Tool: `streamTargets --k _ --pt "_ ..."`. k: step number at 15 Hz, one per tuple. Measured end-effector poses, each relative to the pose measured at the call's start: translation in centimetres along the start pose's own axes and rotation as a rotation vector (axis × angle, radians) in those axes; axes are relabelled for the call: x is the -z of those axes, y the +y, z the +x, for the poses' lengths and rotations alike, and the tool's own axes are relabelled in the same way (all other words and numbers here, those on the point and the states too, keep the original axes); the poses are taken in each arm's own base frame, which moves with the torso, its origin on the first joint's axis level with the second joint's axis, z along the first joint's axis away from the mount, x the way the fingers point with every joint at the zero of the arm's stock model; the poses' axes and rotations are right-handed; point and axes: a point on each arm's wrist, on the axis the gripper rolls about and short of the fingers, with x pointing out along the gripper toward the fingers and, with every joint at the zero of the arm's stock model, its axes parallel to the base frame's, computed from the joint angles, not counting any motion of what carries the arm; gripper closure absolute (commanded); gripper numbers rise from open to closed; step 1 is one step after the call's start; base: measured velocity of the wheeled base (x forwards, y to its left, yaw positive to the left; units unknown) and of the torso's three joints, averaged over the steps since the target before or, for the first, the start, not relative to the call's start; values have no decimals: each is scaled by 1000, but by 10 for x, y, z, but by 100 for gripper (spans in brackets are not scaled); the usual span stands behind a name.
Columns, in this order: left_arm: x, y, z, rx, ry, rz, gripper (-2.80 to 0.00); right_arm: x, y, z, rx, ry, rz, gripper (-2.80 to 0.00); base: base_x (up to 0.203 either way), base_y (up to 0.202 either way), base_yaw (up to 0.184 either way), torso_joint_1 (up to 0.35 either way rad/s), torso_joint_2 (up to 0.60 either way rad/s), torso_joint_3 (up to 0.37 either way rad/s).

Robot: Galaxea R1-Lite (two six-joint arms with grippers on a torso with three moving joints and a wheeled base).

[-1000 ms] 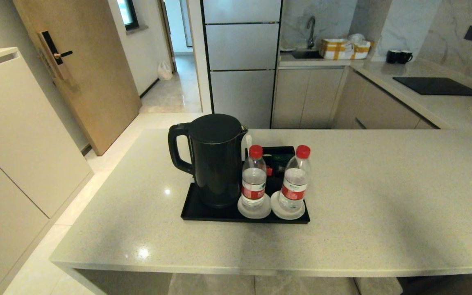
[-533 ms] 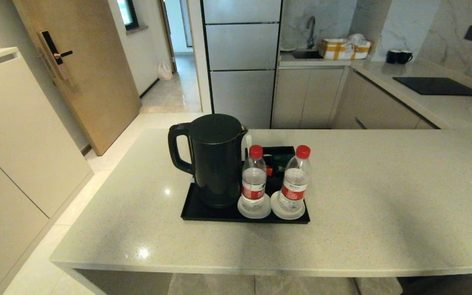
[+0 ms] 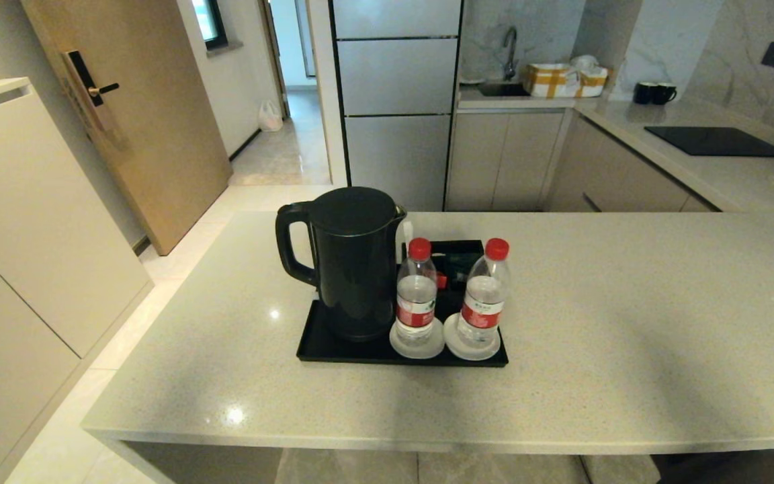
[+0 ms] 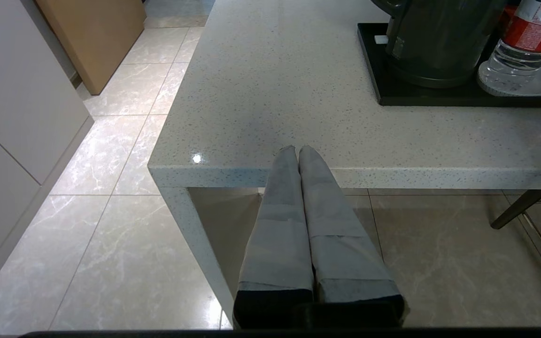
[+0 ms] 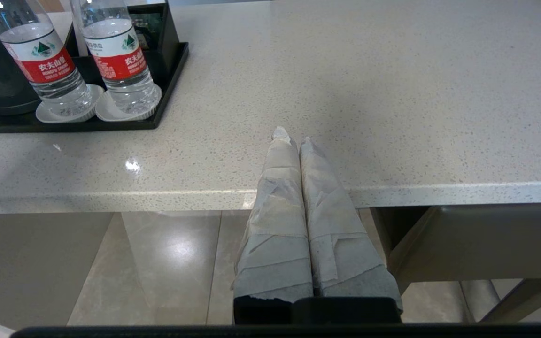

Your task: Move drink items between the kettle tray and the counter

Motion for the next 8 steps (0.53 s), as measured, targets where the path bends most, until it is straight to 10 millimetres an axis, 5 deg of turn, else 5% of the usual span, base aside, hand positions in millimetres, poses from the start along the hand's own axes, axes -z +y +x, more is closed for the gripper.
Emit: streamTargets --k 8 --pt "0 0 0 0 0 0 0 0 0 0 -1 -1 0 0 0 0 0 0 0 0"
